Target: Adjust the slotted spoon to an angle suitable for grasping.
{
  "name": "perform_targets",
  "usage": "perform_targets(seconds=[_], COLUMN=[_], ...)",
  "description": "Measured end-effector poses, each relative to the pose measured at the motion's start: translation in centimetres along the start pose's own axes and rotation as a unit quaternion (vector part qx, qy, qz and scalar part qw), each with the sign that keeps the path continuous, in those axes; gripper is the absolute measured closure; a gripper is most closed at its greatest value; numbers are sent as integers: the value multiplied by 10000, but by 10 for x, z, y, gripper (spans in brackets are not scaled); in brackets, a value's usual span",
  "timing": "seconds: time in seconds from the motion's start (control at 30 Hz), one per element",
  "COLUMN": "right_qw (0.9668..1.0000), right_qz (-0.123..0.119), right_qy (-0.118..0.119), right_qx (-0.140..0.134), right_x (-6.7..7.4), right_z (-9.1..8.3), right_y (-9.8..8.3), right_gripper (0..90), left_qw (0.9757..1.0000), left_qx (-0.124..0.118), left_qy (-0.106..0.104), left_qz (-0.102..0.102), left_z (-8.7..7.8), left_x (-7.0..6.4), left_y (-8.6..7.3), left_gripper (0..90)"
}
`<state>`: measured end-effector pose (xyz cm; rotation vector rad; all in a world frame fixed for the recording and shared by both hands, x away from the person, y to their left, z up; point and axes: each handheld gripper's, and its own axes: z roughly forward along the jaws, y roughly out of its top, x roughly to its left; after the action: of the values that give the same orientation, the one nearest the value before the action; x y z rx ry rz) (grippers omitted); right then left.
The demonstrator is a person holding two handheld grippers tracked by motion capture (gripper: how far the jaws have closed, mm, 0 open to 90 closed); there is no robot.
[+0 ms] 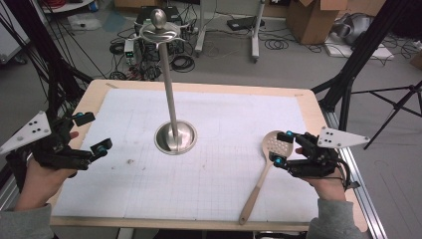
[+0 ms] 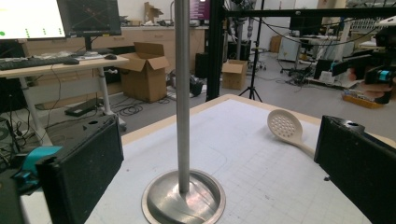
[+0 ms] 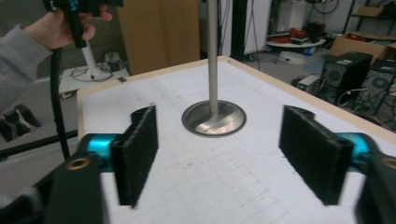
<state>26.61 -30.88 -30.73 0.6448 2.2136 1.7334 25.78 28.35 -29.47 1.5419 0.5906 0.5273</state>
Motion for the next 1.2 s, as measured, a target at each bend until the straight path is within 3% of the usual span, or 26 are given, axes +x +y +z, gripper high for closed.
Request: perform_targets(seconds=[0.13,0.17,0.33,0.37,0.43,0.57,0.9,1.13,1.2], right_qw=[9999,9997,9997,9997,9996,9992,9967,9943,9916], right_qz=[5,38,46,46,85,137,237,339,498], right_qy=[91,107,20,20,6,-61,-43,-217,-363], right_qx=[126,200,242,242,274,377,771,991,1136], right_x=[-2,-3,-5,-5,-6,-11,-22,-30,-33], right_z=[4,5,6,6,7,9,21,28,30], right_y=[-5,-9,-17,-17,-23,-33,-64,-83,-91], right_gripper=[417,484,678,678,789,886,898,898,899], left_qw=[10000,10000,9999,9999,9999,9999,9998,9997,9997], left_qx=[42,90,126,126,141,169,176,222,235], left_qy=[-8,1,-11,-11,-24,-15,-29,-29,-15], left_qz=[-14,3,11,11,18,-7,-24,-14,-9], left_z=[2,3,5,5,6,7,8,9,9], left_x=[0,0,-1,-1,-2,-1,-1,-1,-1], left_y=[-2,-3,-4,-4,-5,-6,-8,-9,-10], left_gripper=[17,17,18,17,17,17,17,17,17])
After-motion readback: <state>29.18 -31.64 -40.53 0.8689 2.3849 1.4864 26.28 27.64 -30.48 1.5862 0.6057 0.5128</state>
